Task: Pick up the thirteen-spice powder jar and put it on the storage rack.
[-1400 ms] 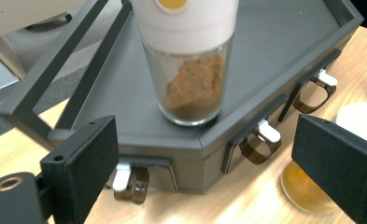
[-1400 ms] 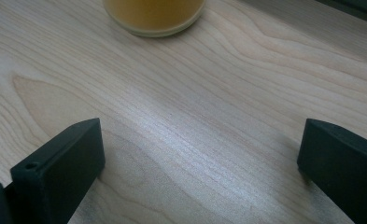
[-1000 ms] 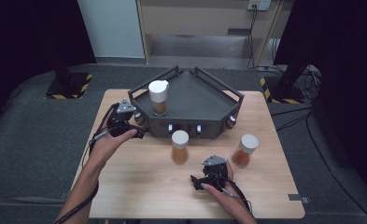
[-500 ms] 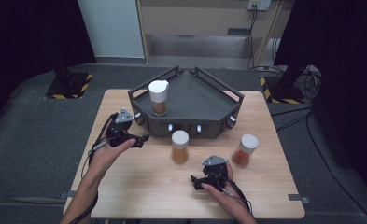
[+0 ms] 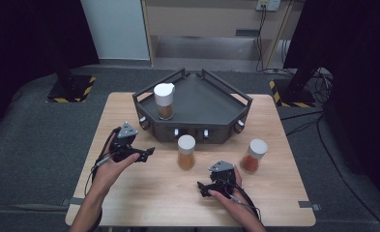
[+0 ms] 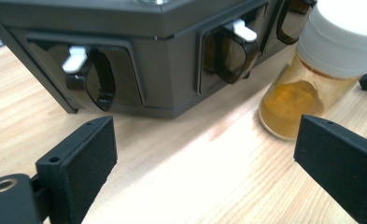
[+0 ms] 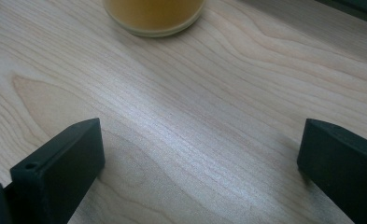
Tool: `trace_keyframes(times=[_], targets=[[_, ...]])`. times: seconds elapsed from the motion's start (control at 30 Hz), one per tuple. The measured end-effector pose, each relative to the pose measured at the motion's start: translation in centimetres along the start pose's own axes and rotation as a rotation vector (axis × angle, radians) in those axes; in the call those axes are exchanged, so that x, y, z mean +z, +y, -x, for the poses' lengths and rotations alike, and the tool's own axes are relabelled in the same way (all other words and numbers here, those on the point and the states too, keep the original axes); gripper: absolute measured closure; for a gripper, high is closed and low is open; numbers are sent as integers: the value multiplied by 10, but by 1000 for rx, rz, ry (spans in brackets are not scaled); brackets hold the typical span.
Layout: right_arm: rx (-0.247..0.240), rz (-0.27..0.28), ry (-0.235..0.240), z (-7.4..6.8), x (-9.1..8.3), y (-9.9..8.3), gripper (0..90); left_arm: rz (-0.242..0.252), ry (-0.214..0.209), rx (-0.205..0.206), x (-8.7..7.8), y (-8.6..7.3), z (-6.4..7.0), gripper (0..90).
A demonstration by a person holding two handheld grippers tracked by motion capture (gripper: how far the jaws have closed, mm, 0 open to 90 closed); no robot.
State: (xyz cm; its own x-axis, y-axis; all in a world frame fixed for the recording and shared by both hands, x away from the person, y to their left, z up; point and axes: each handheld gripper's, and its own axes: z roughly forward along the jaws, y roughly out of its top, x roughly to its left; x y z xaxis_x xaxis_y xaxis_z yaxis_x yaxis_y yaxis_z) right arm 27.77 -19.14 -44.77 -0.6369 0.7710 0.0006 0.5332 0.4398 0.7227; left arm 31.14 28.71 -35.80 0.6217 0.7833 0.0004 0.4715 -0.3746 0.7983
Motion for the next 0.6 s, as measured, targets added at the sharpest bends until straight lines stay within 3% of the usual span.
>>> trace_keyframes(times=[0.27, 0.6], targets=[[0, 0, 0, 0, 0, 0, 6, -11, 6, 11, -4, -13, 9, 46], [0, 0, 0, 0, 0, 0, 6, -32, 9, -7, -7, -32, 15, 46]])
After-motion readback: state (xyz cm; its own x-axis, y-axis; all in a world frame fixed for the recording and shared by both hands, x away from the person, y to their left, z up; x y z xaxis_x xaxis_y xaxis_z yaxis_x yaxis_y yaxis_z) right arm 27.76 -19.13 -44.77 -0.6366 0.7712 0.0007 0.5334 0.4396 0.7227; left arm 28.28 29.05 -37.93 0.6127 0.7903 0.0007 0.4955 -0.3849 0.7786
